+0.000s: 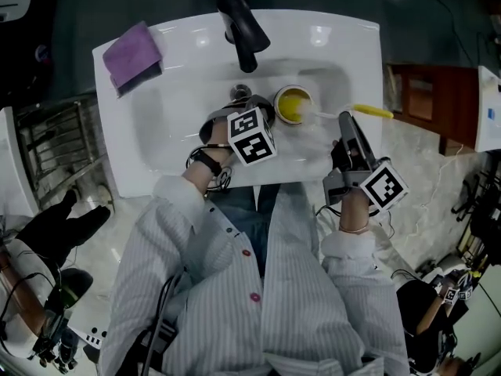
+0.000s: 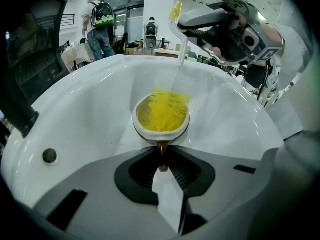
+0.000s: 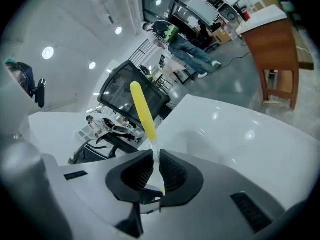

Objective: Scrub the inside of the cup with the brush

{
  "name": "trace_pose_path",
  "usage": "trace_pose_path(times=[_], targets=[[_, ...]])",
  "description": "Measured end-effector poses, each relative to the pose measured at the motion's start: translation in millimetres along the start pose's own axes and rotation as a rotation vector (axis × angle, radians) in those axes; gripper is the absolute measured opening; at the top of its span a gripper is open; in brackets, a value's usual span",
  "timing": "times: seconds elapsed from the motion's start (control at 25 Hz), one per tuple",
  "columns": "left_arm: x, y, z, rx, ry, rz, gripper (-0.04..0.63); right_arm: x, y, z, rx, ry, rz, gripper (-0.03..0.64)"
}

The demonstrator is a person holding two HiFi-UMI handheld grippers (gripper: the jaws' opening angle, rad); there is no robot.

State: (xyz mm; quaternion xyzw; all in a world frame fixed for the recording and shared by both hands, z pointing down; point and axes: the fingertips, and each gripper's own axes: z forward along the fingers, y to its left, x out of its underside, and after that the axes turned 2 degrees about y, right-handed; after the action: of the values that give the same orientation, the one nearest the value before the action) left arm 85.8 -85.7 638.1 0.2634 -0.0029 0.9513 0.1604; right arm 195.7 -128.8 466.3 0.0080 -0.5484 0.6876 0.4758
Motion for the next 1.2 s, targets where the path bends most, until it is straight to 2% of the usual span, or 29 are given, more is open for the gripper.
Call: trace_pose_path(times=[0.28, 0.4, 0.56, 0.68, 0.8, 1.0, 1.08, 1.2], targets=[[6.1, 8.3, -13.4, -0.047, -0.008, -0.027, 0.072, -10.2, 9.5, -8.8, 0.007, -0.005, -0.031, 0.054], [2.7, 10.7, -23.2, -0.063, -0.023, -0.056, 0.095, -19.2, 9.7, -15.4, -0.004, -0.009, -0.05, 0.052], [-7.1, 9.3, -44.7, -0.1, -0.062, -0.118, 0.106, -31.0, 20.7, -22.7, -0.055, -0.008, -0.059, 0.052], [-18.4, 9.4, -70.8, -0.139, -0.123, -0.196, 0.106, -40.3, 34.2, -27.8, -0.091, -0.006, -0.083, 0.052], [-31.7, 12.4, -105.0, -0.168, -0.23, -0.31, 0.106, -47.6, 49.5, -31.1, -0.128, -0.008, -0.091, 0.052], [-64.7, 26.5, -176.0, -0.194, -0.516, -0.532, 0.106, -62.2, 83.9, -37.1, -0.205, -0.019, -0.142, 0.052], [-78.4, 27.9, -202.4, -0.191, -0.621, -0.595, 0.106, -68.6, 97.2, -42.0, -0.229, -0.03, -0.162, 0.052], [-97.4, 26.0, -238.1, -0.183, -0.757, -0.649, 0.104, -78.6, 118.9, -51.0, -0.275, -0.059, -0.19, 0.052]])
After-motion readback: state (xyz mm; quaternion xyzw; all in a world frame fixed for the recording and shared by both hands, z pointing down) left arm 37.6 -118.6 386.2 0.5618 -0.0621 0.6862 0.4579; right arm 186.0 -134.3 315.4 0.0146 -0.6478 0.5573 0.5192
